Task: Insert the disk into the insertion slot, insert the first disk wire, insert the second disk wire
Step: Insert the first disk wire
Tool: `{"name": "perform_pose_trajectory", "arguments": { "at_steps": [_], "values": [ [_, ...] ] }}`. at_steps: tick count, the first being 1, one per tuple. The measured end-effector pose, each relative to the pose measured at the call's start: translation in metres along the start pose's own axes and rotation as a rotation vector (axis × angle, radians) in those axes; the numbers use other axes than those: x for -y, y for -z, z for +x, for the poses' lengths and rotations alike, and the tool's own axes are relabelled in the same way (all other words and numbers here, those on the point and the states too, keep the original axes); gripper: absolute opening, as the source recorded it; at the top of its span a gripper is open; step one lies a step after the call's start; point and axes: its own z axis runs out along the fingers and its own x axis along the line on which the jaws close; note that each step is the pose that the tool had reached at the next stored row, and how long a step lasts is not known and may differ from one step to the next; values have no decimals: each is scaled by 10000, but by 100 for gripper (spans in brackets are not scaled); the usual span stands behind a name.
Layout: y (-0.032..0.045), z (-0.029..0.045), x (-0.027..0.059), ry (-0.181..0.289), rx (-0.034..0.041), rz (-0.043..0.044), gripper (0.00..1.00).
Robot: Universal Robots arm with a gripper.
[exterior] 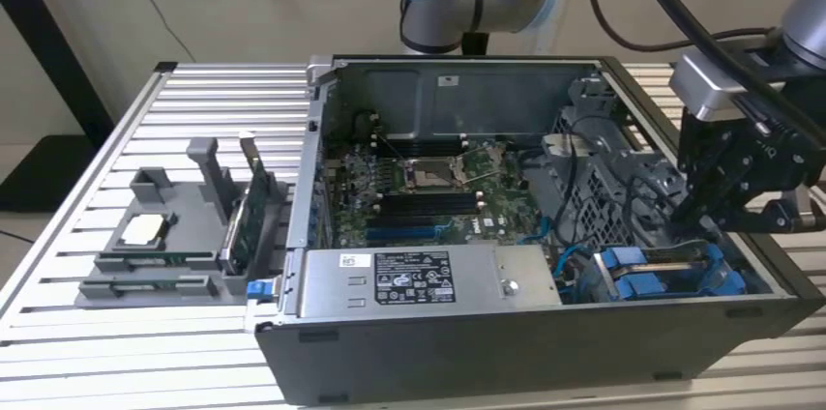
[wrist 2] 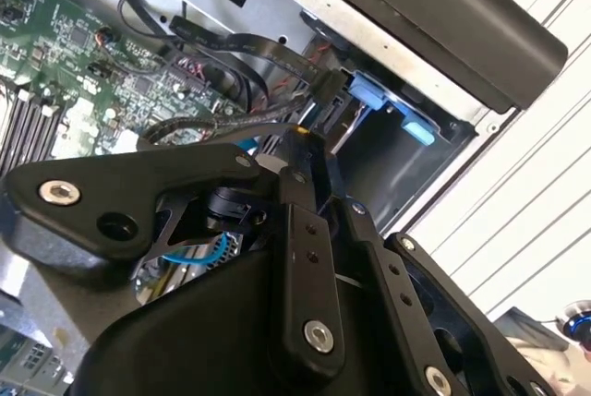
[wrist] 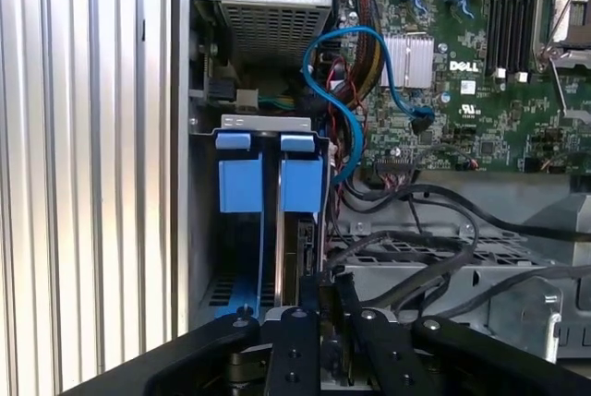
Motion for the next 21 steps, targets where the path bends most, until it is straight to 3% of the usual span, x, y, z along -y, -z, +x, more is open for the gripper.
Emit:
{"name": "perform_pose_trajectory", "arguments": {
  "at_steps": [21],
  "values": [
    [-121, 9, 54, 18, -33, -1, 19]
  ]
}}
